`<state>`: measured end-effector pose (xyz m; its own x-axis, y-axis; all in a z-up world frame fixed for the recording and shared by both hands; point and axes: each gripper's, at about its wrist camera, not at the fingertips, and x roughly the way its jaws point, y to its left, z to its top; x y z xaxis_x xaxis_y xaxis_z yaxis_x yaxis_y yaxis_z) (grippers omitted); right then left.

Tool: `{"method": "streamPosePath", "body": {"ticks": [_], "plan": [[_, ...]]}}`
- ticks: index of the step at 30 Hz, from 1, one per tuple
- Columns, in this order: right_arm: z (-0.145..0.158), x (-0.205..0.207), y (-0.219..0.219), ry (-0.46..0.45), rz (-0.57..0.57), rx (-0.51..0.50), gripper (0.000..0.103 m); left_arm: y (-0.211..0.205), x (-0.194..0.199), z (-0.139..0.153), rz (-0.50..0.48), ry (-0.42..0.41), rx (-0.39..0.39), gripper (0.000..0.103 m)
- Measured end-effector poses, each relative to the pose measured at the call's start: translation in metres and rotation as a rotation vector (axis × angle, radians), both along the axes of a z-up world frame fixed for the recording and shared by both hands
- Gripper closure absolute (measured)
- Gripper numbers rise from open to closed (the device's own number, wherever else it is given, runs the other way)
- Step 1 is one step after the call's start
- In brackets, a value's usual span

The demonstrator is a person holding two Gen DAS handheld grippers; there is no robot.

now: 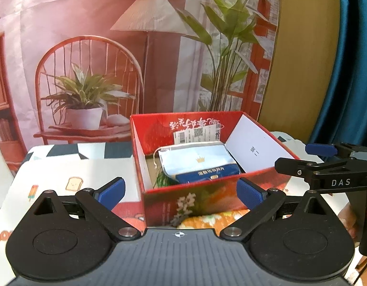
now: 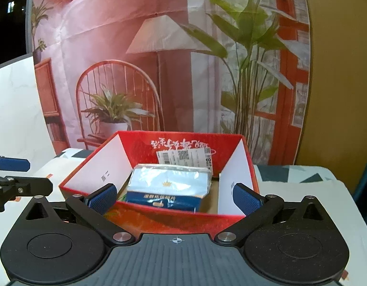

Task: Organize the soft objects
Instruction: 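Move the left tool to the orange floral cloth and grasp it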

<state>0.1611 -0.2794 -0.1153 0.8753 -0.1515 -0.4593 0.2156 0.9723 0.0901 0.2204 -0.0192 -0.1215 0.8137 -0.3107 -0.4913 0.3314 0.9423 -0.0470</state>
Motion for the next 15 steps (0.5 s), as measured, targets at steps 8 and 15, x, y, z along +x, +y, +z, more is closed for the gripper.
{"method": "streamPosePath", "body": {"ticks": [8,15], "plan": [[-0.011,-0.023,0.018,0.014,0.003,-0.036,0.0,0.008,-0.023,-0.012,0.01,0.006,-0.008,0.002],[-0.024,-0.05,0.033,-0.007,0.006,-0.006,0.0,0.013,-0.045,-0.031,0.022,0.023,-0.01,0.002]]}}
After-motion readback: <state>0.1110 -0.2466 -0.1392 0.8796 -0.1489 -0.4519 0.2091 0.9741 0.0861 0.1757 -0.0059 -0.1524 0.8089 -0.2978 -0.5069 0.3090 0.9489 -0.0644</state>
